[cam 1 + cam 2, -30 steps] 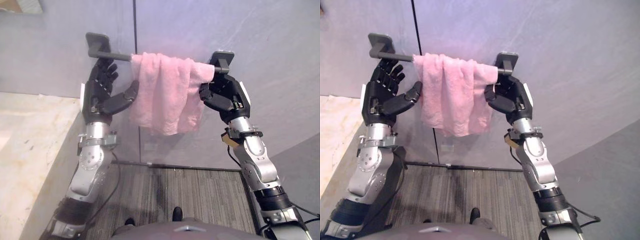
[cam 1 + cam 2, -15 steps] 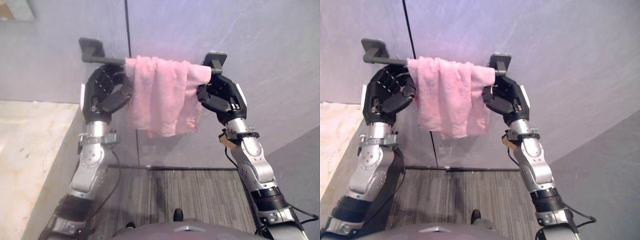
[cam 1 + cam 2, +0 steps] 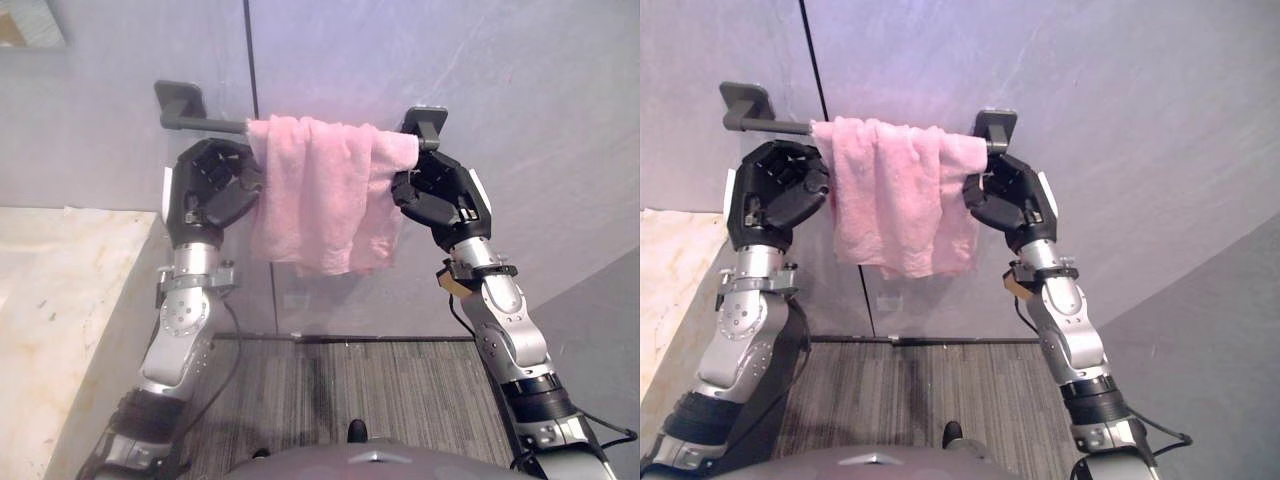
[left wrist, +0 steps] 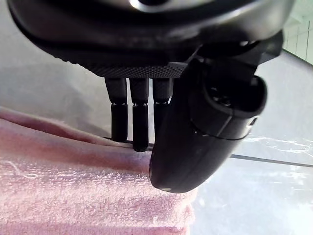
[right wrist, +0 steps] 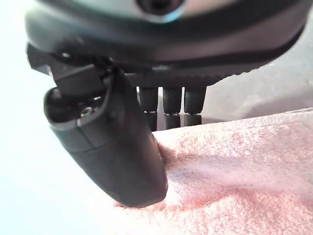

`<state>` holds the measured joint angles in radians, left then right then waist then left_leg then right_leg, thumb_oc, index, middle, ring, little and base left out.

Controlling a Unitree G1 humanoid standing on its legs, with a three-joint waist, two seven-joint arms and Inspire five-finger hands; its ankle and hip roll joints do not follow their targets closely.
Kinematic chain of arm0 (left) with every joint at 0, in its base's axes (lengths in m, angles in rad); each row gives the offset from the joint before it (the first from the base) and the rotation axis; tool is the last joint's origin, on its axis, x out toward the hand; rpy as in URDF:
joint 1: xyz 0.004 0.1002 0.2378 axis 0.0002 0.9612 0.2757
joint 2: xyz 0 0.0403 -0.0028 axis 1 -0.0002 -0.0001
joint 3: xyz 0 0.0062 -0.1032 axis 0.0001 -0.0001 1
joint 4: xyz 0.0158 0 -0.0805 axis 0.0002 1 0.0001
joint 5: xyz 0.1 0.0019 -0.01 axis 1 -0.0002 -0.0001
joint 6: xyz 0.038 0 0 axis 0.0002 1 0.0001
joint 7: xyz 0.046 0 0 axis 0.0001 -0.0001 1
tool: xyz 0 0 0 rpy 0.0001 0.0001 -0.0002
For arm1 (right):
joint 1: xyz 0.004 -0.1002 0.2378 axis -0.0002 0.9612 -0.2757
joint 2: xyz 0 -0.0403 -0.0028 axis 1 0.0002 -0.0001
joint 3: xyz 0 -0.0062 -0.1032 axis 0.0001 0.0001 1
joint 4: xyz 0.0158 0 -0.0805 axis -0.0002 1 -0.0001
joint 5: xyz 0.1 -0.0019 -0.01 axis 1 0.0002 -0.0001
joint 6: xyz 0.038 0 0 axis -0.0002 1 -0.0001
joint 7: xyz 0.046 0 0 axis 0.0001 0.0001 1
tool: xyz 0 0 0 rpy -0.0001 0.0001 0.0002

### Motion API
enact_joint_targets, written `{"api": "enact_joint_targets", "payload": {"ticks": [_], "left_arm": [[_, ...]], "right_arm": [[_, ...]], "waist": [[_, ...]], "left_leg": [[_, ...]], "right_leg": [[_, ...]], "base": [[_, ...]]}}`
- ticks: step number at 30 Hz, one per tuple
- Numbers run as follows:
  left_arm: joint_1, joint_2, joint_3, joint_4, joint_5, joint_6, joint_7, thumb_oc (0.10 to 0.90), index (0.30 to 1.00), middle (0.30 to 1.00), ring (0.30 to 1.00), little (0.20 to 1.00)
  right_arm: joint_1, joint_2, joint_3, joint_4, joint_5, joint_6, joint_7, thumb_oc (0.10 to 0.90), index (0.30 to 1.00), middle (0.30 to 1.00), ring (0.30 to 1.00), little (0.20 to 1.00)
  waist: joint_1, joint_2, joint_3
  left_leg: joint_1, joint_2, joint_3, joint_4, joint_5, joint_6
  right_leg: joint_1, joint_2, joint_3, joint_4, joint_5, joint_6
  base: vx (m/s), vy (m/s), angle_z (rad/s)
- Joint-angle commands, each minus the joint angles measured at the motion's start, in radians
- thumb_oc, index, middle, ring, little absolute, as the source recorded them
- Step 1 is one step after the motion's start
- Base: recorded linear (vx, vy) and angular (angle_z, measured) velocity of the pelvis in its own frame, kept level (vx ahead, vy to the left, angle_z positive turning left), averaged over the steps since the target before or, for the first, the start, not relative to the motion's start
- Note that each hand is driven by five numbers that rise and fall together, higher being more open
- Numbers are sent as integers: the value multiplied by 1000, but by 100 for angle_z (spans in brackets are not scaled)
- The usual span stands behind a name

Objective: Organize the bathroom.

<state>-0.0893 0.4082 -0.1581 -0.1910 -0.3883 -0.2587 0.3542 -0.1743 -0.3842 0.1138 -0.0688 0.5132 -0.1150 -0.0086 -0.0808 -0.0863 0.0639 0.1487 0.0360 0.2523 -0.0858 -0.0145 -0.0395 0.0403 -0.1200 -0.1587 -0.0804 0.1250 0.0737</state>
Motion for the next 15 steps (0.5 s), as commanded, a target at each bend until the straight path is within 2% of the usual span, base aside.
{"api": "enact_joint_targets", "payload": {"ticks": [1,15], "left_arm": [[-139,12,48,-6,51,-91,-19,800,900,900,900,900],[-133,13,37,-14,57,-75,-45,800,900,900,900,900]], "right_arm": [[97,-41,19,8,-82,-28,38,400,300,300,300,300],[99,-30,32,17,-84,-31,26,400,300,300,300,300]], "waist": [[-29,65,-38],[-26,63,-34]], "left_leg": [[1,-18,46,-1,-33,48],[2,-19,44,-1,-33,50]], "right_leg": [[15,-15,-28,53,-72,104],[14,-18,-31,62,-71,105]], "base": [[0,0,0],[0,0,0]]}}
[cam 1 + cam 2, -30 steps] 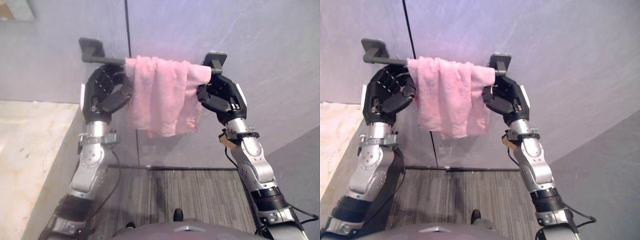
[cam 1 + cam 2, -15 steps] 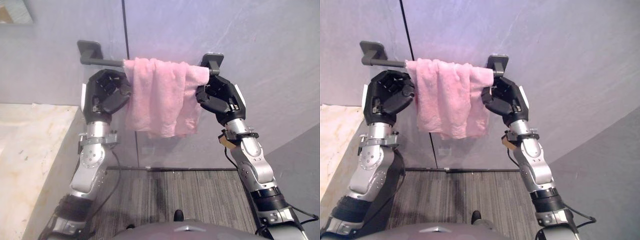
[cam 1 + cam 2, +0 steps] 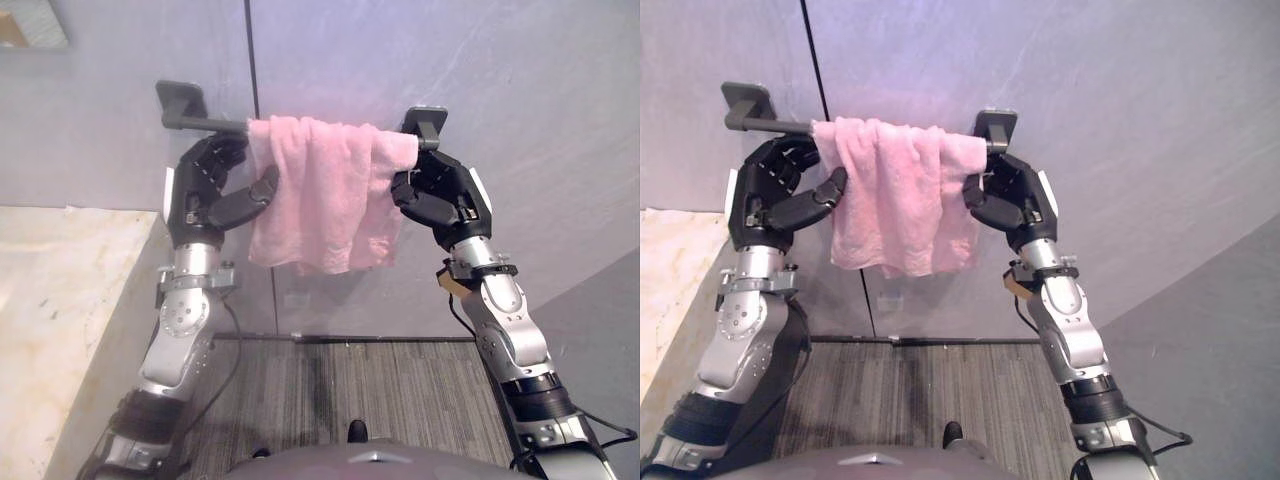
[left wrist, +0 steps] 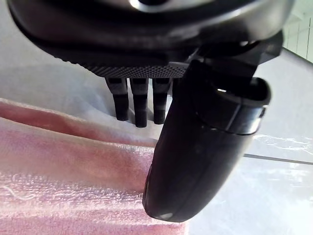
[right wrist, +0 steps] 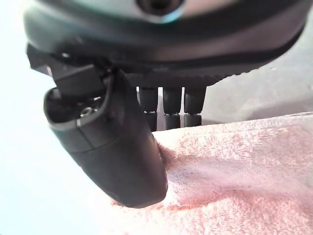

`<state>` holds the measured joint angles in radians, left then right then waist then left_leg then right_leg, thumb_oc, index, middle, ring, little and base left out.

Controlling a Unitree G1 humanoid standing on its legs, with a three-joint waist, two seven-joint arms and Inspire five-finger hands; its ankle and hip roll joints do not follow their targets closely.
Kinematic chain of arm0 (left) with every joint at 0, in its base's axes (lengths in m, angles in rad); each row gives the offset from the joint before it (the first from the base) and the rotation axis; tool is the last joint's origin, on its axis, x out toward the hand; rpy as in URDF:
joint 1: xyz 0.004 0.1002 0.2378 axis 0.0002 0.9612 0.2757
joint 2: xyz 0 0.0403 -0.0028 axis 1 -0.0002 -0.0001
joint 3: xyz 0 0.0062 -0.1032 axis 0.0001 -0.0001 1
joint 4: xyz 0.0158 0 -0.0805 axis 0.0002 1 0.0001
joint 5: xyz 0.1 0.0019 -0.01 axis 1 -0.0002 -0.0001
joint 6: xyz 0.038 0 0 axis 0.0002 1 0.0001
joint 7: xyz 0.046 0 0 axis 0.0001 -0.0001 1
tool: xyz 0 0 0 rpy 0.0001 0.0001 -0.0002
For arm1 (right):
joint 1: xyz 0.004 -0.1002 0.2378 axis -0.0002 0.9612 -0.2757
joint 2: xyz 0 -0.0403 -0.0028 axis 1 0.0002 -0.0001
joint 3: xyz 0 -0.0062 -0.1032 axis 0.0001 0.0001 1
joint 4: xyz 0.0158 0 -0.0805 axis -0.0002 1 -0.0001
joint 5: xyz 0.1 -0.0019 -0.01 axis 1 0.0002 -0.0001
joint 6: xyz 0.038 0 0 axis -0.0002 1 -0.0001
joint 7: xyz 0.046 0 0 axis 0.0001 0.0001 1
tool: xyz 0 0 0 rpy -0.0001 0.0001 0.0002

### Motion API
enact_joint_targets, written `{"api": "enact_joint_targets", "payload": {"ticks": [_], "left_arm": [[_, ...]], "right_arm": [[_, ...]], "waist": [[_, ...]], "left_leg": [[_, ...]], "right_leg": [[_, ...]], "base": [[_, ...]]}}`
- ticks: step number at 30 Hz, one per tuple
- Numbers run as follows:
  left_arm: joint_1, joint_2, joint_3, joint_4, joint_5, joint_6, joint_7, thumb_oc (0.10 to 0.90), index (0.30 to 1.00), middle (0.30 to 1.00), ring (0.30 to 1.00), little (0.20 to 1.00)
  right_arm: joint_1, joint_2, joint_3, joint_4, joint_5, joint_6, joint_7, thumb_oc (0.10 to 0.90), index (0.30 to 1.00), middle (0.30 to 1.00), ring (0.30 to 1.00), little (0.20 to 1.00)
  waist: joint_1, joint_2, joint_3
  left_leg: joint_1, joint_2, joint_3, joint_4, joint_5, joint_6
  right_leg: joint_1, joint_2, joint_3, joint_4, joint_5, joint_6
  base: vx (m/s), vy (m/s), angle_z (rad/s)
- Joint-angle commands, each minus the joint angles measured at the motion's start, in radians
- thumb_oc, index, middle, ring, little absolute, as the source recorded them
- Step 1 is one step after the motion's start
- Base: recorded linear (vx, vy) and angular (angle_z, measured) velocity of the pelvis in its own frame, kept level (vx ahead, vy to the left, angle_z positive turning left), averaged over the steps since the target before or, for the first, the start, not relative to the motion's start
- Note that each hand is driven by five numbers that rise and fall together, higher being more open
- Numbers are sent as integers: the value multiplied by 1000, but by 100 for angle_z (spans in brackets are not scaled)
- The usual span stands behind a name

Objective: Organize the bathroom.

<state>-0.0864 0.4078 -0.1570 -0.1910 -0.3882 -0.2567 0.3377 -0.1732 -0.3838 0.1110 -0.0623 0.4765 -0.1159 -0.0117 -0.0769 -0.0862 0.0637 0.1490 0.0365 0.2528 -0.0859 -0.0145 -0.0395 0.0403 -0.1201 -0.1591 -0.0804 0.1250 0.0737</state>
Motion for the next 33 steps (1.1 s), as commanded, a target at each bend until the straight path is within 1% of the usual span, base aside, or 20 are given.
{"api": "enact_joint_targets", "payload": {"ticks": [1,2,3,4,5,6,7,8,13,20,27,28,29,30,31,33], "left_arm": [[-141,15,33,-9,56,-75,-28,800,900,900,900,900],[-143,15,32,-6,56,-74,-29,800,900,900,900,900],[-147,16,33,-4,51,-70,-33,645,667,667,667,667],[-149,14,32,0,51,-70,-30,587,580,580,580,580],[-152,14,30,5,54,-72,-28,554,531,531,531,531],[-161,15,25,22,51,-79,-21,472,408,408,408,408],[-163,16,26,25,53,-81,-20,472,408,408,408,408],[-170,19,29,29,56,-77,-21,400,300,300,300,300],[-167,23,43,39,63,-94,-12,400,300,300,300,300],[-133,29,79,33,84,-101,12,400,300,300,300,300],[-98,36,124,41,54,-105,6,400,300,300,300,300],[-95,37,128,45,35,-108,-4,411,316,316,316,316],[-99,34,125,46,37,-102,-12,533,500,500,500,500],[-99,33,124,46,37,-100,-13,540,509,509,509,509],[-99,29,121,39,45,-96,-14,400,300,300,300,300],[-97,23,120,34,53,-93,-13,400,300,300,300,300]], "right_arm": [[98,-31,35,10,-47,-29,30,400,300,300,300,300],[99,-30,35,9,-46,-28,30,400,300,300,300,300],[100,-30,35,7,-44,-27,30,400,300,300,300,300],[101,-29,35,8,-45,-28,30,400,300,300,300,300],[101,-28,36,8,-46,-28,29,400,300,300,300,300],[102,-27,35,14,-45,-29,32,400,300,300,300,300],[102,-27,35,15,-46,-29,33,400,300,300,300,300],[104,-28,31,13,-43,-25,36,400,300,300,300,300],[116,-26,21,12,-46,-24,48,400,300,300,300,300],[128,-19,5,24,-42,-31,33,400,300,300,300,300],[147,-7,-19,34,-45,-36,25,400,300,300,300,300],[146,-6,-20,37,-44,-39,24,400,300,300,300,300],[141,-3,-16,39,-48,-40,23,400,300,300,300,300],[140,-3,-16,38,-48,-39,22,400,300,300,300,300],[139,-3,-15,35,-48,-35,23,400,300,300,300,300],[138,-2,-15,34,-48,-34,22,400,300,300,300,300]], "waist": [[-32,63,-34],[-34,64,-34],[-36,64,-34],[-38,65,-34],[-39,65,-34],[-43,66,-36],[-44,66,-37],[-47,67,-38],[-52,69,-40],[-46,70,-39],[-41,70,-39],[-39,71,-39],[-38,71,-38],[-38,71,-38],[-36,71,-38],[-36,71,-38]], "left_leg": [[2,-20,44,-1,-33,51],[2,-20,45,-1,-33,51],[3,-20,47,-1,-33,51],[3,-20,48,-1,-32,51],[3,-19,48,-1,-32,51],[2,-19,50,-1,-32,50],[3,-19,50,-1,-32,50],[3,-19,52,-1,-31,50],[3,-18,55,-1,-31,51],[4,-18,57,-1,-32,51],[2,-18,53,-1,-30,50],[2,-19,51,-1,-31,50],[2,-20,49,-1,-31,50],[2,-20,49,-1,-30,50],[1,-20,48,-1,-29,49],[1,-19,47,-1,-28,48]], "right_leg": [[13,-18,-28,63,-70,105],[12,-18,-28,64,-69,105],[12,-18,-26,64,-69,106],[11,-17,-24,64,-69,106],[11,-17,-23,64,-69,106],[10,-17,-20,63,-67,107],[10,-16,-20,63,-67,107],[9,-15,-16,61,-67,107],[9,-13,-13,57,-68,107],[14,-14,-20,58,-72,105],[12,-18,-27,65,-69,104],[12,-19,-30,66,-68,103],[13,-20,-32,66,-68,103],[13,-20,-32,66,-68,103],[14,-20,-34,64,-68,103],[14,-19,-33,63,-68,104]], "base": [[0,0,0],[0,0,0],[0,0,0],[0,0,0],[0,0,0],[0,0,0],[0,0,0],[0,0,0],[3,2,-2],[0,0,-1],[0,0,0],[0,0,0],[0,0,0],[0,0,0],[0,0,0],[0,0,0]]}}
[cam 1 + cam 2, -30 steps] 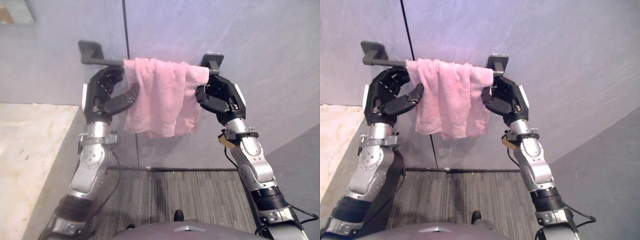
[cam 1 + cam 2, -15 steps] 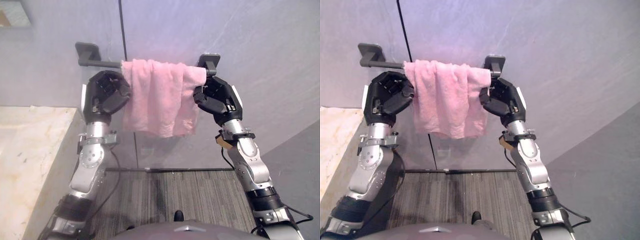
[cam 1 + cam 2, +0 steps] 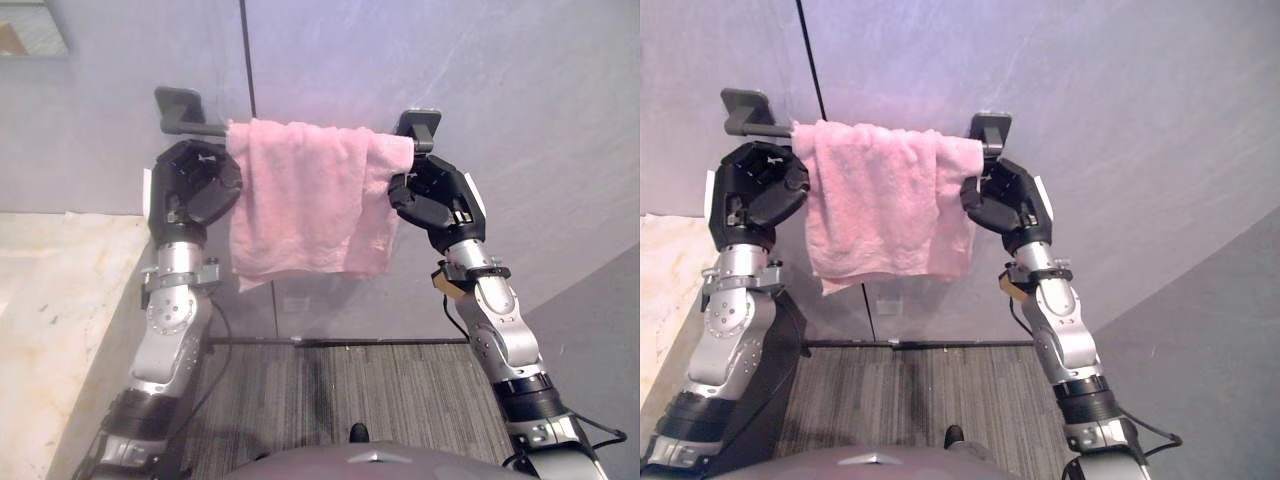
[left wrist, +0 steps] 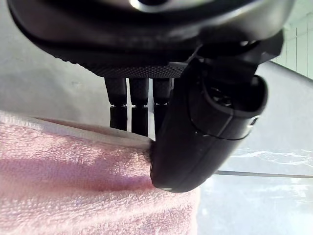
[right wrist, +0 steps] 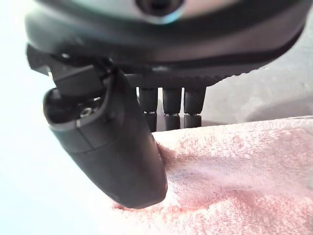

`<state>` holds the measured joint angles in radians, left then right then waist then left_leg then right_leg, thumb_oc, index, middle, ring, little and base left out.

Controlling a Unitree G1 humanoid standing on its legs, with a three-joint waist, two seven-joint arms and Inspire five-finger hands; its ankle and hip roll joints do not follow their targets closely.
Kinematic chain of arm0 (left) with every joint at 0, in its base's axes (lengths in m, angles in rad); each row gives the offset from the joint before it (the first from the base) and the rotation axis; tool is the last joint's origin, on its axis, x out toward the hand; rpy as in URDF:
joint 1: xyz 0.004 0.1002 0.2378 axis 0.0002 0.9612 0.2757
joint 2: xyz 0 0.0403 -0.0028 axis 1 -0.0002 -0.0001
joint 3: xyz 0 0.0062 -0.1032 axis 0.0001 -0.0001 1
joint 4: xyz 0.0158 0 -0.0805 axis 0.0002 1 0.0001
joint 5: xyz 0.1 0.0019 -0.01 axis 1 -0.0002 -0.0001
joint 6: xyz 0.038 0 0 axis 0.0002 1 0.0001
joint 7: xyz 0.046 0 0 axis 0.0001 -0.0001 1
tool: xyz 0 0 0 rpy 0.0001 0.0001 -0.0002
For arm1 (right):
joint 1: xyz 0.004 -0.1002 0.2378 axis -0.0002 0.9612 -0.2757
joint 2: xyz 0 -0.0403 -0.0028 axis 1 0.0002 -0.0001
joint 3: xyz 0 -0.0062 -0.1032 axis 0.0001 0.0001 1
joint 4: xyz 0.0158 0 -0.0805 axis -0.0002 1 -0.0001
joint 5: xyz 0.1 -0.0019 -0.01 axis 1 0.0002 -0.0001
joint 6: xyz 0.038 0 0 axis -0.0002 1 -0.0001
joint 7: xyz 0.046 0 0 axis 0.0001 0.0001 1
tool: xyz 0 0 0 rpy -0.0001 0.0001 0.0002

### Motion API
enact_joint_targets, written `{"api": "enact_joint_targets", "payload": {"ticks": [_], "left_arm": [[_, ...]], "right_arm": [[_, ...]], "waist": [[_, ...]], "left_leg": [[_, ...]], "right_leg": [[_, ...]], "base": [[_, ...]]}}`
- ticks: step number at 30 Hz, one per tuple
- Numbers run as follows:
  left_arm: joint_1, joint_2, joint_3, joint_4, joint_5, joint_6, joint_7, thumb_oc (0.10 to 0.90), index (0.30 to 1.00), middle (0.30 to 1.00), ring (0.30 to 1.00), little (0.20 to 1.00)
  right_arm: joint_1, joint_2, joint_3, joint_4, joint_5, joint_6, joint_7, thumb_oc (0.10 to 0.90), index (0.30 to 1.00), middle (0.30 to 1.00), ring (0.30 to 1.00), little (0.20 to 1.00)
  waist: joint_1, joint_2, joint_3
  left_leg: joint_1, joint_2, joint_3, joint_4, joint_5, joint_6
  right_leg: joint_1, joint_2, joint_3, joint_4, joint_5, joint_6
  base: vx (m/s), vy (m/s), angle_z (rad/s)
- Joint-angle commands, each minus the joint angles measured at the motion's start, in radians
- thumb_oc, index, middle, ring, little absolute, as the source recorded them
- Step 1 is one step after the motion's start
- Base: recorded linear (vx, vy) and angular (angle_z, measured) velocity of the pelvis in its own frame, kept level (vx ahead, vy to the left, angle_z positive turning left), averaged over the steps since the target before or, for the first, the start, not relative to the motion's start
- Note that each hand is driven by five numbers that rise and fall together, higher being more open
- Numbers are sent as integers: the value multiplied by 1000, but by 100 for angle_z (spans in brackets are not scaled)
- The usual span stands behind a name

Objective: Organize the bathroom.

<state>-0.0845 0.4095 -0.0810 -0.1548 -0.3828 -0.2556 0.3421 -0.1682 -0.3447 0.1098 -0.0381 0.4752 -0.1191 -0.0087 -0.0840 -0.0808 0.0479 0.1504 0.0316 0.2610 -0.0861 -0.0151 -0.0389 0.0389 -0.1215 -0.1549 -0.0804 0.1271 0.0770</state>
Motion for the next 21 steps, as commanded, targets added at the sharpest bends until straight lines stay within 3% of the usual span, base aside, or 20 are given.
{"api": "enact_joint_targets", "payload": {"ticks": [1,21], "left_arm": [[-97,19,46,-3,46,-95,-12,400,300,300,300,300],[5,50,185,66,73,-131,51,400,300,300,300,300]], "right_arm": [[133,-39,-16,12,-46,-30,19,400,300,300,300,300],[204,-27,-128,67,-37,-44,-27,400,300,300,300,300]], "waist": [[-28,65,-23],[-28,61,-21]], "left_leg": [[-1,-13,39,-1,-28,48],[-2,-10,46,-1,-26,44]], "right_leg": [[16,-18,-38,62,-71,101],[19,-17,-43,60,-73,99]], "base": [[0,0,0],[0,0,0]]}}
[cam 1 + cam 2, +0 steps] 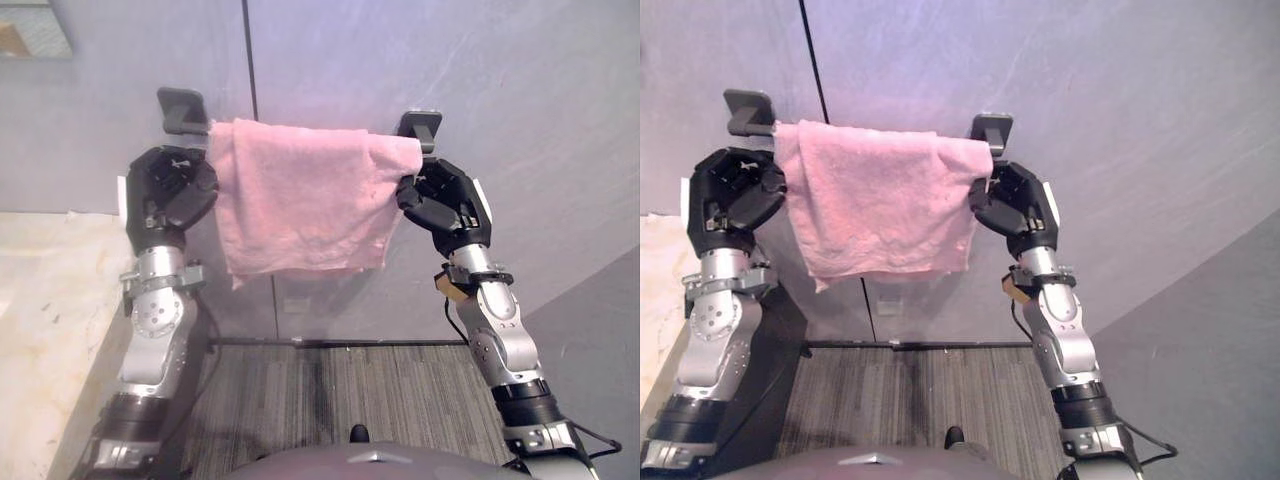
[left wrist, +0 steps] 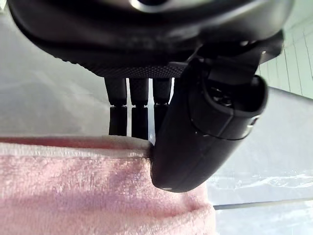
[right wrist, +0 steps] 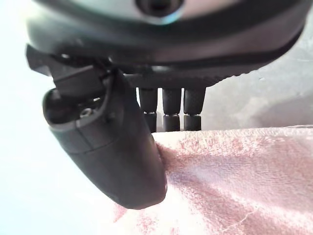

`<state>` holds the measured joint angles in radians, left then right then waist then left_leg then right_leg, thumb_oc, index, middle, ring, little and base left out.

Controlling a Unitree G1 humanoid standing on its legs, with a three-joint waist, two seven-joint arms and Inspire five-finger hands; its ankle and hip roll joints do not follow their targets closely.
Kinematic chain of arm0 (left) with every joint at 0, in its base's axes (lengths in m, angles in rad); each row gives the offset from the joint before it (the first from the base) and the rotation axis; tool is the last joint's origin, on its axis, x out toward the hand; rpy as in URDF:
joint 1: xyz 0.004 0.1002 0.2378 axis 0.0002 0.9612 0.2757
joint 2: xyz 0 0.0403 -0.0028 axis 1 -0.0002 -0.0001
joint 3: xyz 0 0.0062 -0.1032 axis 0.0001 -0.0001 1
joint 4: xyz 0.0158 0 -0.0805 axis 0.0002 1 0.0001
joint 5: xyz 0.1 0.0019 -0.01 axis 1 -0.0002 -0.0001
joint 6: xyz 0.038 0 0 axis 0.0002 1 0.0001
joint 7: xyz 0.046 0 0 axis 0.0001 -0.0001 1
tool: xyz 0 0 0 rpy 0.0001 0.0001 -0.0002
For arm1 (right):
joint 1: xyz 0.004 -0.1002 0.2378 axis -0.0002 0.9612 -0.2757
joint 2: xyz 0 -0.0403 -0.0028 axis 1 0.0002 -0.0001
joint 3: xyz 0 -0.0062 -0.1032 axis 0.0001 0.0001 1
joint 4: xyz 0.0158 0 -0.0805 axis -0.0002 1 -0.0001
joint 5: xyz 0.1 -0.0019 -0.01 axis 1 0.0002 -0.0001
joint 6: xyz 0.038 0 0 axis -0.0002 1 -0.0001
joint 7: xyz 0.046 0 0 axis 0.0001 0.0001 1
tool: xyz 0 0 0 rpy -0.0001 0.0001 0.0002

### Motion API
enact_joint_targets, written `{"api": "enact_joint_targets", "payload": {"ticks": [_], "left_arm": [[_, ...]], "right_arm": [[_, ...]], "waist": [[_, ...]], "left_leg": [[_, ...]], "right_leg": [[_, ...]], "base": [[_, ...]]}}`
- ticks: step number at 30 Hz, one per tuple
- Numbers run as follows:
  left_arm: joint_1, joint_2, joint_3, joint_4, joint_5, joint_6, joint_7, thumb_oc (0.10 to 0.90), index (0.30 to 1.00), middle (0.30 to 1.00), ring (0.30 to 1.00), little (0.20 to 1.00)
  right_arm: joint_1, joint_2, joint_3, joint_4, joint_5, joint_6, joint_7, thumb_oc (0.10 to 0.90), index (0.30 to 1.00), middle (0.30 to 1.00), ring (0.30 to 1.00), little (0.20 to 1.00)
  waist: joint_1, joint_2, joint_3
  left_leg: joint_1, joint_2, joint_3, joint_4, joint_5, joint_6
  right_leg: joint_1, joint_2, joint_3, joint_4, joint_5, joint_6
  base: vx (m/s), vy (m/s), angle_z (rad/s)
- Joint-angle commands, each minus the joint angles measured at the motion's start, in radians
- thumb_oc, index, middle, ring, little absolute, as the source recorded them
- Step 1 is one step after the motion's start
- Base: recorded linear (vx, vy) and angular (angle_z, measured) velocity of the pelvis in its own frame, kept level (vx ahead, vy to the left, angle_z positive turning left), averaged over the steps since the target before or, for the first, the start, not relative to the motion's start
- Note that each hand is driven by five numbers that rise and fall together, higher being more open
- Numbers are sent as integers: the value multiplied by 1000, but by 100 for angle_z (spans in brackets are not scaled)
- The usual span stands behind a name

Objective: Organize the bathroom.

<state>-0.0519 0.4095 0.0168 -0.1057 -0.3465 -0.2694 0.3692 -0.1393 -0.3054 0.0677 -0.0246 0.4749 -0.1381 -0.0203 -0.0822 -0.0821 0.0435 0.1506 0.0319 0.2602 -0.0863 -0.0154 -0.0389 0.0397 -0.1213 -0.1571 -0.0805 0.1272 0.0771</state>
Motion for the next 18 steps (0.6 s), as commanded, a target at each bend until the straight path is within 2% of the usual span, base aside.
{"api": "enact_joint_targets", "payload": {"ticks": [1,12,13,14,15,18], "left_arm": [[-25,51,92,19,38,-117,26,400,300,300,300,300],[-16,27,109,45,23,-135,12,400,300,300,300,300],[-17,25,106,41,21,-132,5,425,338,338,338,338],[-18,24,103,39,21,-131,2,425,338,338,338,338],[-22,22,95,33,6,-121,-17,800,900,900,900,900],[-41,19,65,30,-13,-111,-49,800,900,900,900,900]], "right_arm": [[176,-66,-90,56,-39,-25,-15,400,300,300,300,300],[186,-57,-113,75,-27,-29,-13,400,300,300,300,300],[186,-56,-111,70,-31,-23,-9,400,300,300,300,300],[186,-56,-109,68,-31,-23,-9,400,300,300,300,300],[184,-57,-103,65,-32,-22,-8,400,300,300,300,300],[172,-57,-89,70,-28,-28,-9,400,300,300,300,300]], "waist": [[-30,62,-17],[-35,59,-15],[-35,59,-15],[-35,59,-14],[-35,59,-13],[-36,60,-11]], "left_leg": [[-2,-11,47,-1,-26,44],[-4,-13,44,-1,-25,44],[-4,-14,45,-1,-25,44],[-3,-14,46,-1,-25,45],[-2,-14,46,-1,-25,46],[-2,-14,47,-1,-25,46]], "right_leg": [[18,-18,-40,60,-73,98],[10,-22,-34,68,-62,101],[10,-22,-33,68,-62,101],[10,-22,-33,69,-62,101],[9,-23,-32,71,-62,102],[8,-23,-31,73,-60,102]], "base": [[0,0,0],[0,0,0],[0,0,0],[0,0,0],[0,0,0],[0,0,0]]}}
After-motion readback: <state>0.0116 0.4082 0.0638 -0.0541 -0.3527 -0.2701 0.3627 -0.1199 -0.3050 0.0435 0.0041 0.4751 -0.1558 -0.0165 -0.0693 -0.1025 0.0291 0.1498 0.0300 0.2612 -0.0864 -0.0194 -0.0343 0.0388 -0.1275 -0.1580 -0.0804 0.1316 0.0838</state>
